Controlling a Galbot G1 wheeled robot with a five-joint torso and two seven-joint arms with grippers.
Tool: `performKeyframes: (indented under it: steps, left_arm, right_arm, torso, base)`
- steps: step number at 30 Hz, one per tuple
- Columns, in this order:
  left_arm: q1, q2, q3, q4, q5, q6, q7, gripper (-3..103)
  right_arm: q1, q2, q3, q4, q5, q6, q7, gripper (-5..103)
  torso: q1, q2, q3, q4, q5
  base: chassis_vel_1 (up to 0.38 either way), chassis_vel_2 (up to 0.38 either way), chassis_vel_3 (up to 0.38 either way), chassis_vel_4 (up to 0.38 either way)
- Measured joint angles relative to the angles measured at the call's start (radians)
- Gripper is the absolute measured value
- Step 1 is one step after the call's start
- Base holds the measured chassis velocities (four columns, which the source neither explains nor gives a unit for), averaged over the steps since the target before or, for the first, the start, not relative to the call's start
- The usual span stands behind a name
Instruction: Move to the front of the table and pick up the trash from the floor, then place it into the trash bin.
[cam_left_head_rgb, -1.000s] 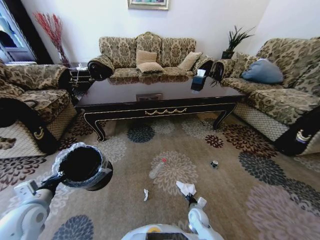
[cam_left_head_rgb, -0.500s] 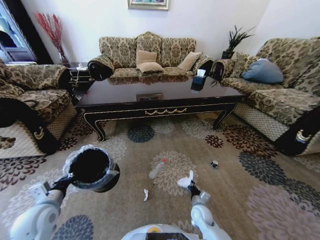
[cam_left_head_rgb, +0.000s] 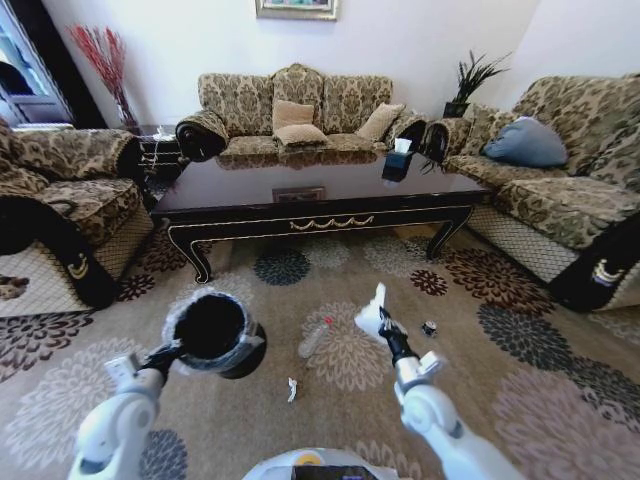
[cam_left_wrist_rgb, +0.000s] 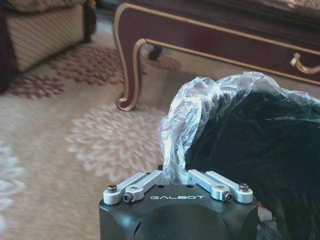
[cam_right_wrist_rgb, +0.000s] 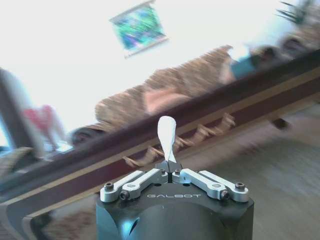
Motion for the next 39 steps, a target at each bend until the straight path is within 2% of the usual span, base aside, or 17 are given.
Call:
performKeyframes:
  steps: [4, 5, 8, 10, 14, 15, 19, 23, 30, 39]
  left_arm:
    - [-0.044, -0.02, 0.127, 0.035, 0.055, -0.001, -0.001, 3]
    - [-0.044, -0.02, 0.127, 0.035, 0.055, -0.001, -0.001, 3]
    - [-0.079, -0.025, 0.205, 0.056, 0.069, -0.005, -0.007, 3]
    - [-0.09, -0.025, 0.225, 0.062, 0.07, -0.005, -0.011, 3]
    - [-0.13, -0.022, 0.28, 0.09, 0.073, -0.009, -0.017, 3]
    - [-0.13, -0.022, 0.28, 0.09, 0.073, -0.009, -0.017, 3]
    - [-0.174, -0.037, 0.326, 0.123, 0.069, -0.017, -0.022, 3]
    - [-0.203, -0.065, 0.361, 0.149, 0.069, -0.017, -0.028, 3]
    - [-0.231, -0.117, 0.446, 0.177, 0.093, -0.015, -0.035, 3]
    - [-0.226, -0.143, 0.483, 0.155, 0.091, 0.002, -0.046, 3]
  right_arm:
    - [0.087, -0.093, -0.051, 0.044, 0.049, 0.03, -0.044, 0]
    - [0.087, -0.093, -0.051, 0.044, 0.049, 0.03, -0.044, 0]
    - [0.128, -0.155, -0.075, 0.087, 0.075, 0.038, -0.08, 0]
    - [0.136, -0.178, -0.082, 0.105, 0.08, 0.039, -0.09, 0]
    - [0.165, -0.319, -0.116, 0.189, 0.106, 0.04, -0.12, 0]
    - [0.165, -0.319, -0.116, 0.189, 0.106, 0.04, -0.12, 0]
    - [0.233, -0.424, -0.154, 0.214, 0.135, 0.039, -0.157, 0]
    - [0.304, -0.436, -0.213, 0.202, 0.152, 0.04, -0.176, 0]
    - [0.366, -0.373, -0.321, 0.15, 0.137, 0.05, -0.203, 0]
    - [0.352, -0.304, -0.336, 0.1, 0.09, 0.065, -0.221, 0]
  torso:
    - [0.0, 0.0, 0.0, 0.0005, 0.0002]
    - [0.0, 0.0, 0.0, 0.0005, 0.0002]
    - [0.0, 0.0, 0.0, -0.0001, 0.0002]
    - [0.0, 0.0, 0.0, 0.0, 0.0002]
    - [0.0, 0.0, 0.0, 0.0002, -0.0001]
    - [0.0, 0.0, 0.0, 0.0002, -0.0001]
    - [0.0, 0.0, 0.0, 0.0002, -0.0002]
    - [0.0, 0.0, 0.0, 0.0002, -0.0001]
    - [0.0, 0.0, 0.0, 0.0002, 0.0]
    - [0.0, 0.0, 0.0, 0.0002, -0.0001]
  base:
    - [0.0, 0.0, 0.0, 0.0]
    - [0.0, 0.0, 0.0, 0.0]
    - [0.0, 0.0, 0.0, 0.0]
    - [0.0, 0.0, 0.0, 0.0]
    - [0.0, 0.0, 0.0, 0.0]
    - [0.0, 0.0, 0.0, 0.0]
    - [0.0, 0.0, 0.0, 0.0]
    - [0.0, 0.0, 0.0, 0.0]
    - [0.0, 0.0, 0.0, 0.0]
    - [0.0, 0.0, 0.0, 0.0]
